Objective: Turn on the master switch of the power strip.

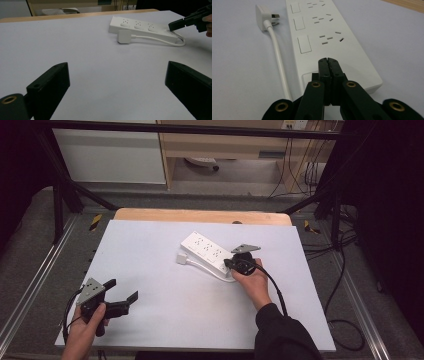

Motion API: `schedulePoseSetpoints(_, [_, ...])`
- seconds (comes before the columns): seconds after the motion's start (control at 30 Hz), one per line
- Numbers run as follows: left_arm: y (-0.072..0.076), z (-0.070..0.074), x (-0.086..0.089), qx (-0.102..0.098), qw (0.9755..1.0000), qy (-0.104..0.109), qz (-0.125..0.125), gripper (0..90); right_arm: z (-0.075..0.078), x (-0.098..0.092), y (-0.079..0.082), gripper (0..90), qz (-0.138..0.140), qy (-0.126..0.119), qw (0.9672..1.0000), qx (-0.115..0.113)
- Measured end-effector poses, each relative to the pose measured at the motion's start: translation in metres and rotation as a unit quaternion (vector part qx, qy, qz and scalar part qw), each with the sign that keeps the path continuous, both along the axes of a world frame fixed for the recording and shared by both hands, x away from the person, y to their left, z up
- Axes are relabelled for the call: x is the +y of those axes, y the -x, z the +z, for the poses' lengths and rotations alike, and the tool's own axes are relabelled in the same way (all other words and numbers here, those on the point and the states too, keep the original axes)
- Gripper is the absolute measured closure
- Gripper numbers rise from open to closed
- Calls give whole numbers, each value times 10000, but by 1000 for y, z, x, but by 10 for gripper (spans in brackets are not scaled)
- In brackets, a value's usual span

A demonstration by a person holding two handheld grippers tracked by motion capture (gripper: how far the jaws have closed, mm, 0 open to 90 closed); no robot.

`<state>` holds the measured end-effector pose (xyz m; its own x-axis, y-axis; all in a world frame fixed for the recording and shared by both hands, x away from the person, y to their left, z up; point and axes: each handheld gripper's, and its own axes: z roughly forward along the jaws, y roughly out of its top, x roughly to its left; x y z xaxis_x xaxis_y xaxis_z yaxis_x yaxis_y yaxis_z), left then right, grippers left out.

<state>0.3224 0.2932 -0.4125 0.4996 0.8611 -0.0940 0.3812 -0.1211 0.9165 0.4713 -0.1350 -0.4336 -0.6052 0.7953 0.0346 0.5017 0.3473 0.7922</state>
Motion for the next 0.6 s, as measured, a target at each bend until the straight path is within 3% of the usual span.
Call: schedulePoseSetpoints(0.6, [0, 0, 0, -3, 10000, 1, -5, 57, -1, 1, 0, 900, 15, 7, 10000, 9])
